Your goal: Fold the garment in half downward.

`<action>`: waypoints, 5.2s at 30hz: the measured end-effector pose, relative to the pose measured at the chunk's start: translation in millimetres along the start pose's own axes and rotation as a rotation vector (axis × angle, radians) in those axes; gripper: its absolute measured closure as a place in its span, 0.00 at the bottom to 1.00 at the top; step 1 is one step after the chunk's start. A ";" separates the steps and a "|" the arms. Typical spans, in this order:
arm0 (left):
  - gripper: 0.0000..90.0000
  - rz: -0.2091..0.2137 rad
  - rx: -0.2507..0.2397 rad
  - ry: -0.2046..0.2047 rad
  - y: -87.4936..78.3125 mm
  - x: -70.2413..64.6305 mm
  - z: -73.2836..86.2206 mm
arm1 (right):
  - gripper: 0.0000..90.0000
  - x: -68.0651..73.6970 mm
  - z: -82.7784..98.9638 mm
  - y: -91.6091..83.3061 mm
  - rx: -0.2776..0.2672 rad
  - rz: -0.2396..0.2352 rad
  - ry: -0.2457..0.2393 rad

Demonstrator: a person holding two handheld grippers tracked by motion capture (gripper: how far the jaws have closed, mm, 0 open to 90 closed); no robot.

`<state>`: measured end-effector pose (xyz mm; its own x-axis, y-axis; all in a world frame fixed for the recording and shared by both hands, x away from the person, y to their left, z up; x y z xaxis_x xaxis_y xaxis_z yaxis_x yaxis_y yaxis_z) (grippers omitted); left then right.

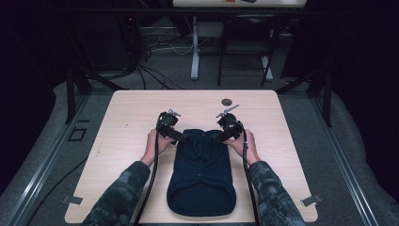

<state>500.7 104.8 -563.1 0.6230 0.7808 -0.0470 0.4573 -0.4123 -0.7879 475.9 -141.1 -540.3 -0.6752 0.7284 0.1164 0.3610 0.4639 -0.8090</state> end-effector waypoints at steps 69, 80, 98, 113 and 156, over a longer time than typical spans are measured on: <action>0.75 0.101 -0.035 0.064 12.8 -15.0 8.1 | 0.60 -23.7 15.5 24.7 -0.010 -0.120 0.130; 0.77 0.054 -0.009 0.133 10.9 -22.6 3.2 | 0.79 -14.5 9.5 23.5 0.021 -0.080 0.053; 0.76 0.057 -0.125 0.218 -39.4 -30.3 -9.0 | 0.79 25.9 0.2 -25.8 -0.117 0.108 -0.189; 0.75 0.105 -0.173 0.261 -73.6 -38.5 -27.5 | 0.79 46.1 -2.8 -65.0 -0.252 0.238 -0.358; 0.78 0.091 -0.236 0.470 -92.6 -65.6 -1.2 | 0.80 59.3 43.9 -75.5 -0.377 0.150 -0.533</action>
<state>418.2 91.2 -486.2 0.8591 0.4651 0.2138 0.4848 -0.6052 -0.6315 380.3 -155.1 -497.6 -0.7903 0.4952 -0.3607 0.6109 0.5919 -0.5259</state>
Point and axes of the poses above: each handheld gripper's, and its own axes: y roughly forward along the jaws, z roughly out of its underside, x roughly to its left, the point moved 1 cm from there along y, roughly forward along the jaws, and after that the axes turned 4 degrees about -z, right-handed, at the moved point
